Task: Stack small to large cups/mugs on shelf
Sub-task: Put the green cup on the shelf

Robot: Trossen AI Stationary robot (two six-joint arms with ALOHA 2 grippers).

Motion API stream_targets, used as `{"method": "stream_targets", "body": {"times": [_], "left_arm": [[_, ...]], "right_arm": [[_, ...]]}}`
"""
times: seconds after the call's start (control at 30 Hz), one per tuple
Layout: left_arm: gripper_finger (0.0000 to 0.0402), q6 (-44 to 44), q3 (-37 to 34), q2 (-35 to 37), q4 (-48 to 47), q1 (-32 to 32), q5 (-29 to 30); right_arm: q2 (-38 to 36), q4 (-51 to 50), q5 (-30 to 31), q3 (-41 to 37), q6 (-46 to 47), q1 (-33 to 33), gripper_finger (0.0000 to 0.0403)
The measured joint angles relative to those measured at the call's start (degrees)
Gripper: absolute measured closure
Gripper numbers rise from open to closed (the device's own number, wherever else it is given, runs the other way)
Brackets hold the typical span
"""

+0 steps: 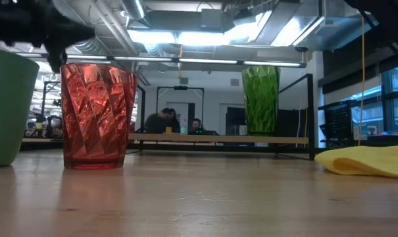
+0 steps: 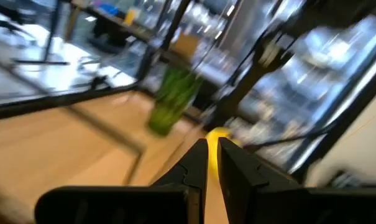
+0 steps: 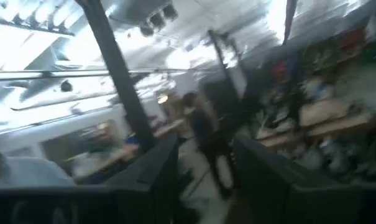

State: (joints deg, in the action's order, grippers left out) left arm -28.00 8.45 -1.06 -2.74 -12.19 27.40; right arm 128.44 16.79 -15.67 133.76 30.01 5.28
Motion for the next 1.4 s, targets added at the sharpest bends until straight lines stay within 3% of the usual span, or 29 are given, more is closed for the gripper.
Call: {"method": "stream_targets", "body": {"times": [0.2, 0.37, 0.7, 0.87, 0.97, 1.07, 1.17, 1.4], "left_arm": [[0.0372, 3.4, 0.1, 0.1, 13.1, 0.0, -1.0], [0.0372, -2.3, 0.1, 0.0, 15.3, 0.0, -5.6], [0.0372, -3.2, 0.1, 0.0, 16.7, 0.0, -4.2], [0.0372, -3.1, 0.1, -0.1, 23.5, 0.1, -1.2], [0.0372, -3.2, 0.8, -0.1, 26.5, 0.1, -7.5], [0.0372, -7.7, 5.7, -1.1, 16.0, 0.0, -15.5], [0.0372, -10.3, 13.5, -4.9, -2.4, 0.0, -20.4], [0.0372, -6.2, 33.7, -19.8, -39.5, 0.0, -27.6]], "right_arm": [[-0.3, -0.9, 6.6, 1.1, -5.3, -0.4, 0.0245], [-0.4, -1.6, 8.8, 1.1, -4.8, -1.1, 0.0245], [-0.4, -3.3, 7.1, 1.1, 0.4, -1.0, 0.0245], [-0.4, -2.9, 6.3, 1.0, 3.4, -1.0, 0.0245], [-0.5, -3.2, 3.7, 1.0, 4.3, -1.0, 0.0245], [-0.5, -5.9, 4.2, 1.0, 4.1, -0.9, 0.0245], [-0.8, -11.3, 7.9, 1.0, 4.2, -0.9, 0.0245], [-5.2, -31.3, 19.8, 1.1, 0.6, -1.5, 0.0245]]}}
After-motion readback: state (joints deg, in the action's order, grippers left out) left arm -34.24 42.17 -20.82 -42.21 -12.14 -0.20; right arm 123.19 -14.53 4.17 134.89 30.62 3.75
